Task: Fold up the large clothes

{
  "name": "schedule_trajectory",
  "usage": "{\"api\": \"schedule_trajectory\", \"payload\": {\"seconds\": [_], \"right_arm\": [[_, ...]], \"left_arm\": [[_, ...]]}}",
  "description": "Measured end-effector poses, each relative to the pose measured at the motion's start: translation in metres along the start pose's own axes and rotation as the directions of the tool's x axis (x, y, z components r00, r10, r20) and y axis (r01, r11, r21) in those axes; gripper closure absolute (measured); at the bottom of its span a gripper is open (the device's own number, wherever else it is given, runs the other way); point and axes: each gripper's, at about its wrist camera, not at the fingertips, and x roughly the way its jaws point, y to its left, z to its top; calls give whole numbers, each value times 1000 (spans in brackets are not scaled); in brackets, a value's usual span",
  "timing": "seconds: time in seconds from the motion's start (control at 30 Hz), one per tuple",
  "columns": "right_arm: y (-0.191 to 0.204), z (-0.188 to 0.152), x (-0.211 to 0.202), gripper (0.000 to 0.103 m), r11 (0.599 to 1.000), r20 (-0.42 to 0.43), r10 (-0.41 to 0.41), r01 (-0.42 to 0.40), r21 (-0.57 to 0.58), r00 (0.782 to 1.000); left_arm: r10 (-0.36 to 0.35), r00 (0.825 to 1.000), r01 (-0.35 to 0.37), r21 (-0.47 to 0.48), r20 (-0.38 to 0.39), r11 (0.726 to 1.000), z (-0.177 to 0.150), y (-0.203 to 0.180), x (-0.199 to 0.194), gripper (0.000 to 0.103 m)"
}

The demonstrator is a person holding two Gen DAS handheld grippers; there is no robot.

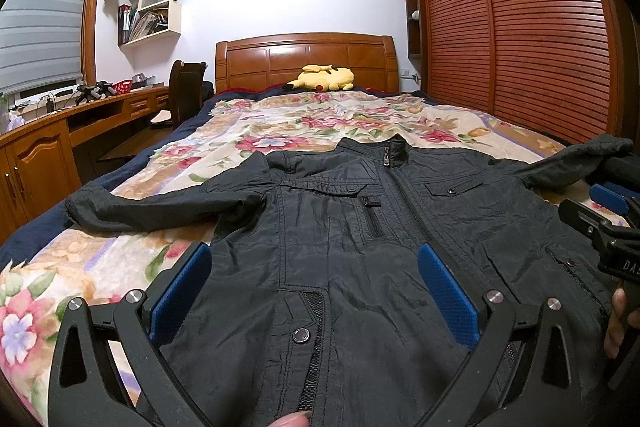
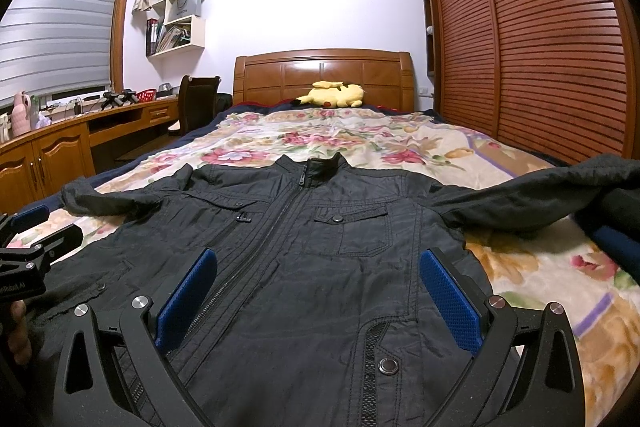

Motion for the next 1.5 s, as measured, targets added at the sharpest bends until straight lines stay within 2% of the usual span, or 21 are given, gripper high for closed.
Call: {"api": "schedule_trajectory", "payload": {"seconds": [0.9, 1.13, 1.5], "right_arm": [[-2, 4, 1, 1, 1000, -32, 7, -6, 17, 999], [-5, 8, 4, 1, 1000, -36, -5, 5, 17, 999], [-24, 25, 8, 0, 998, -41, -53, 53, 21, 998]], "left_arm": [[-7, 1000, 7, 7, 2, 1000, 3, 1, 2, 0], [-67, 997, 68, 50, -29, 996, 34, -11, 11, 0], [-150, 987, 156, 109, -63, 982, 54, -54, 35, 0]]}}
